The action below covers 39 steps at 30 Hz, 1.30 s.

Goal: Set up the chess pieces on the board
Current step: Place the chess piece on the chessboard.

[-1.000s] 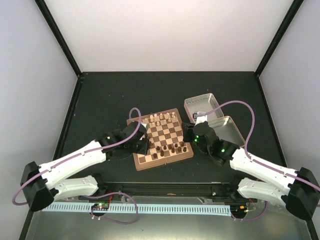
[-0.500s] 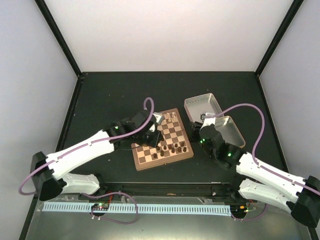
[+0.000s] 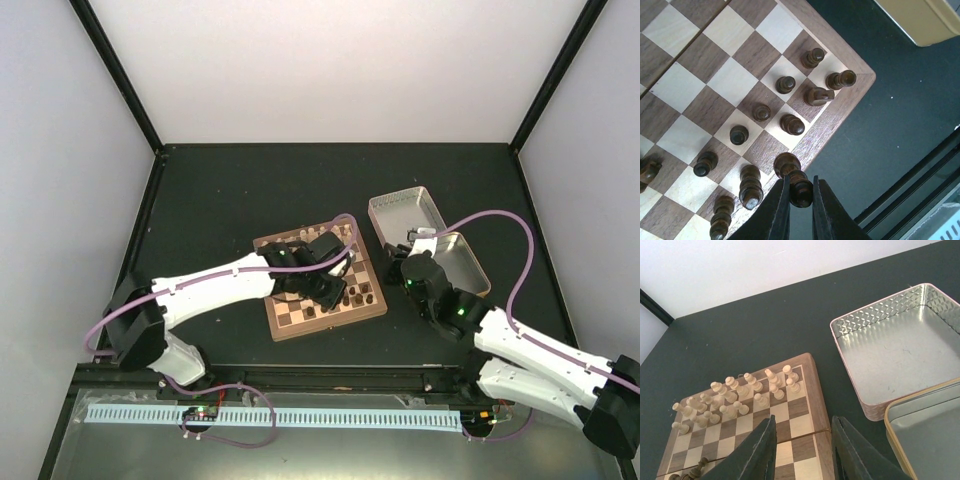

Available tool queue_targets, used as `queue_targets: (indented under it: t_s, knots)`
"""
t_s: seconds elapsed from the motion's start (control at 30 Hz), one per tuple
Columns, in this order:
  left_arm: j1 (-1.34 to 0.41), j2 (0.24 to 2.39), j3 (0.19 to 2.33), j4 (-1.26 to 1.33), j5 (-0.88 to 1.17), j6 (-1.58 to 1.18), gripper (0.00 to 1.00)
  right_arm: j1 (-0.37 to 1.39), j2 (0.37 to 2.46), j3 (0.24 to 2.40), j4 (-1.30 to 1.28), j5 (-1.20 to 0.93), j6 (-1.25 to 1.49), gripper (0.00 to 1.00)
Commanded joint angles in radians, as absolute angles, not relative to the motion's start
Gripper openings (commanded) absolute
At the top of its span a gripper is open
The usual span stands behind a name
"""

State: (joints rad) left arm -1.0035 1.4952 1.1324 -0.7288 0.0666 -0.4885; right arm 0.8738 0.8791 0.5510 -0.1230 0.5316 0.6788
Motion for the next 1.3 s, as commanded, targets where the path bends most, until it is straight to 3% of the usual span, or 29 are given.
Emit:
queue_targets:
  t_s: [0.0, 0.73, 1.1, 1.27]
  knots:
    - [-1.012, 1.541, 1.184, -0.749, 0.089, -0.455, 0.09, 0.867, 0.889, 0.551, -0.116, 0.54, 0.678, 0.31]
    - [-1.02, 1.691, 1.193, -0.771, -0.003, -0.467, 0.09, 0.862, 0.887, 0.545, -0.11, 0.528, 0.675, 0.32]
    - [-1.02, 1.666, 1.198, -0.784, -0.001, -0.467, 0.23, 0.862, 0.89, 0.546, -0.106, 0.515, 0.68, 0.33]
    - [-1.019, 1.631, 1.204, -0.776, 0.011, -0.466, 0.24, 0.863, 0.888, 0.549, -0.106, 0.509, 0.68, 0.33]
